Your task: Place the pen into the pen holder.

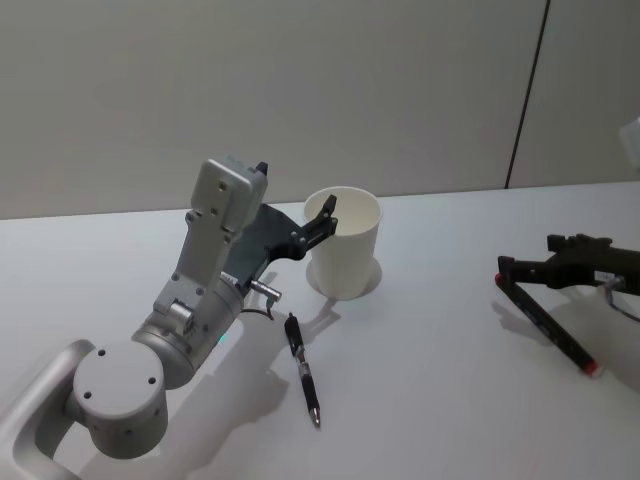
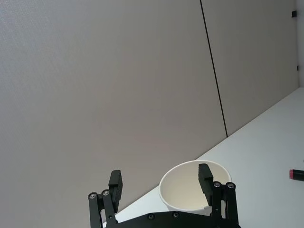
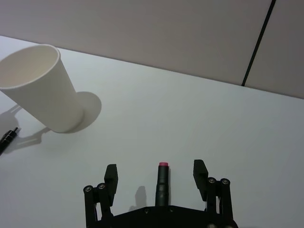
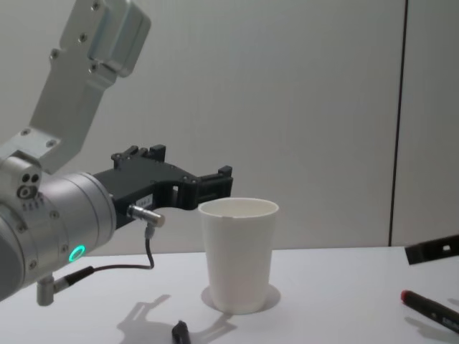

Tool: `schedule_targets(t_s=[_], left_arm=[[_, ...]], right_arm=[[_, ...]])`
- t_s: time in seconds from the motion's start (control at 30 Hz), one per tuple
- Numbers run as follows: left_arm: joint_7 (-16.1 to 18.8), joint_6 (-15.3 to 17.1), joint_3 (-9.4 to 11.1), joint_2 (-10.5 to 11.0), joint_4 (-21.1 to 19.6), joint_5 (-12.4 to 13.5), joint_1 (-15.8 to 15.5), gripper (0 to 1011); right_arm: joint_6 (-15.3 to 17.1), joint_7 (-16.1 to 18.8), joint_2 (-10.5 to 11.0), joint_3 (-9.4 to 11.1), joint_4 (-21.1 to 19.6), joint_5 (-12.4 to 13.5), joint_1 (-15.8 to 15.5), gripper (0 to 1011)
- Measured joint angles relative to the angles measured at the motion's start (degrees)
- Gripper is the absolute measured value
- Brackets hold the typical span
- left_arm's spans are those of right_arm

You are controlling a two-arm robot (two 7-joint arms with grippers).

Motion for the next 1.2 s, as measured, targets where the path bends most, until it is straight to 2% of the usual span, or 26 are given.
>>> schedule_targets(t_s=[0.3, 0.7, 1.2], left_arm=[[0.0, 0.0, 0.0, 0.0, 0.0, 0.0, 0.0, 1001], [0.01, 0.0, 0.0, 0.0, 0.0, 0.0, 0.0, 1001], [0.01, 0.0, 0.0, 0.0, 0.0, 0.0, 0.0, 1001]], right_arm=[[3.09, -1.66, -0.24, -0.94, -0.35, -1.95, 0.29, 1002], [3.7, -2.87, -1.45, -2.65, 1.98, -4.67, 1.46, 1001], [3.71, -2.58, -2.63, -4.48, 4.08, -6.48, 2.12, 1002]])
